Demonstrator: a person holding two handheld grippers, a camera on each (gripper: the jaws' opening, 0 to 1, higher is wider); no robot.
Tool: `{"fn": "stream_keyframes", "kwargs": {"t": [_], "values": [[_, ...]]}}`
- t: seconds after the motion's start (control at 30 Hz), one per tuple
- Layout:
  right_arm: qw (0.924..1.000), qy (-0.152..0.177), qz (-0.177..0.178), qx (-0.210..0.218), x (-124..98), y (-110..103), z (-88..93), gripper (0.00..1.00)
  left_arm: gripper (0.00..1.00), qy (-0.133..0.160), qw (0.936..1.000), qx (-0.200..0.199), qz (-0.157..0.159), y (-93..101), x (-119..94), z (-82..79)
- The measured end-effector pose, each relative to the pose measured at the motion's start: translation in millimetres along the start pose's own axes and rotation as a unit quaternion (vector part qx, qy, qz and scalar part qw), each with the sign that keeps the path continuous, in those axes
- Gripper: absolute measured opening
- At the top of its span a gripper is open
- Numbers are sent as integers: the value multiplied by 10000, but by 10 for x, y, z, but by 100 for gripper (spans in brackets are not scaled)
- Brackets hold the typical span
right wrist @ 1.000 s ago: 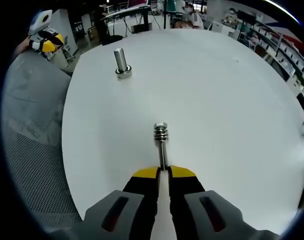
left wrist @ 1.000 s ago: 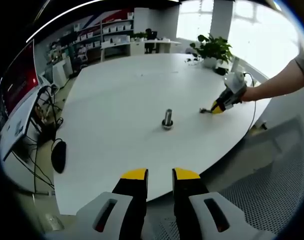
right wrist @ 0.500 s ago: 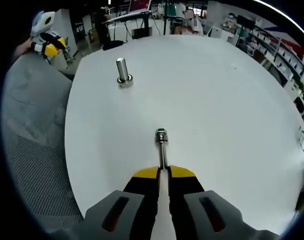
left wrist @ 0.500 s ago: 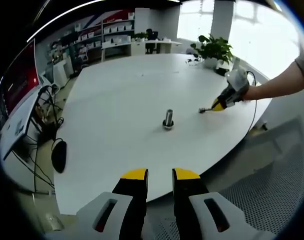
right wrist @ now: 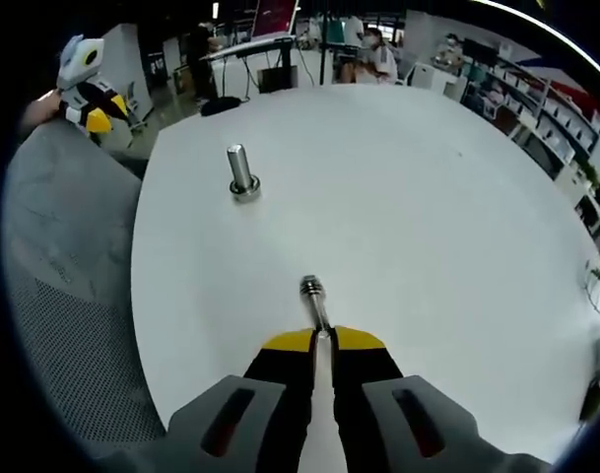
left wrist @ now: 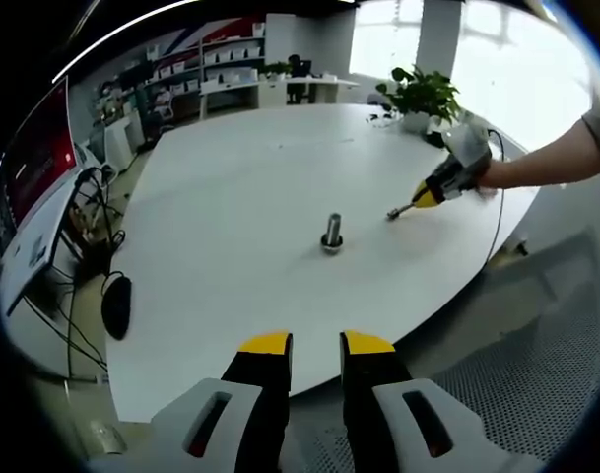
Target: Place the washer onto the threaded stud by aligning its center hole with the stud, sliding it down to the base, and recovering from edge contact or off-axis alignment until the washer reaches the visible bottom stop.
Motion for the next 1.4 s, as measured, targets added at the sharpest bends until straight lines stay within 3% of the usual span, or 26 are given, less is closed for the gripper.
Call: {"fn": "stream_keyframes", "kwargs": {"t": [0.63, 1.4], "values": [[9993, 69, -69, -363, 13, 4, -252, 8, 17, -62, 10000, 7, -17, 5, 6, 9], [9958, -67, -225, -886, 126, 5, -475, 8, 17, -54, 10000, 3, -35, -4, 5, 10]]}}
Point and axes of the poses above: the point that each gripper's makers call its tool centre point, and the gripper's own axes: x roughly forward along the fingers, y roughly to its right, z roughly out of its underside, the point moved 10 cm from there along -x, roughly backward along the fingers, and after that the axes turned 6 degrees about z, right-handed, at the moved point
